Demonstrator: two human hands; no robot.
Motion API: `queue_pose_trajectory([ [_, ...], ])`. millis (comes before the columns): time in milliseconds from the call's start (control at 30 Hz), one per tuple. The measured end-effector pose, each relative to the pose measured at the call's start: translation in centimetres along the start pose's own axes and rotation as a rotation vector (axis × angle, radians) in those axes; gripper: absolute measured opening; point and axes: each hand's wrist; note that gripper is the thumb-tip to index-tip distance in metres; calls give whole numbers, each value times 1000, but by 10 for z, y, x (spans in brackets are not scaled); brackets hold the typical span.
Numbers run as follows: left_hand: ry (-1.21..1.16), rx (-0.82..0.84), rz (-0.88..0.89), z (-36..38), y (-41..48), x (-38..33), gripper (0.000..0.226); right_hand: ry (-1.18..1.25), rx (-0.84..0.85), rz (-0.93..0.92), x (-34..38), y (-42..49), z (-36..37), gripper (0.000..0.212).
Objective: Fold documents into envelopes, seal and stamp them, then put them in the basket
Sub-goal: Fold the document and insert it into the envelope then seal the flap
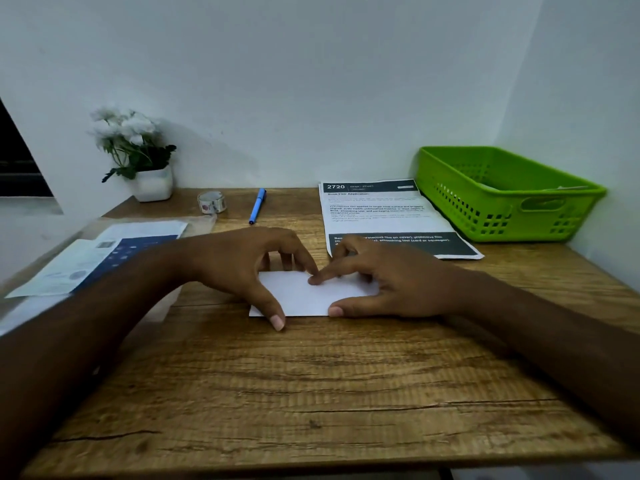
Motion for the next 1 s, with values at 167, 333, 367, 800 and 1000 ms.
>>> queue_pose_trajectory([
  [167, -43, -45, 2, -5, -2, 9, 67, 146, 57, 35, -13, -5, -13, 36],
  [333, -64, -73, 8, -7, -4, 17, 67, 347, 189, 91, -39, -18, -30, 23],
  [367, -70, -75, 0, -8, -5, 18, 67, 353, 200, 95, -44, -21, -34, 21],
  [800, -68, -250, 29, -2, 1, 23, 20, 122, -167, -20, -19, -2, -1, 6],
  [1000, 25, -283, 10, -5, -2, 18, 17, 41, -243, -39, -7, 0, 3, 14],
])
Point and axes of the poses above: each hand's wrist, its own y-axis towards the middle knuckle, its own z-axis out of the palm, x = y × z, and after that the axes turned 5 degrees about x, right-handed
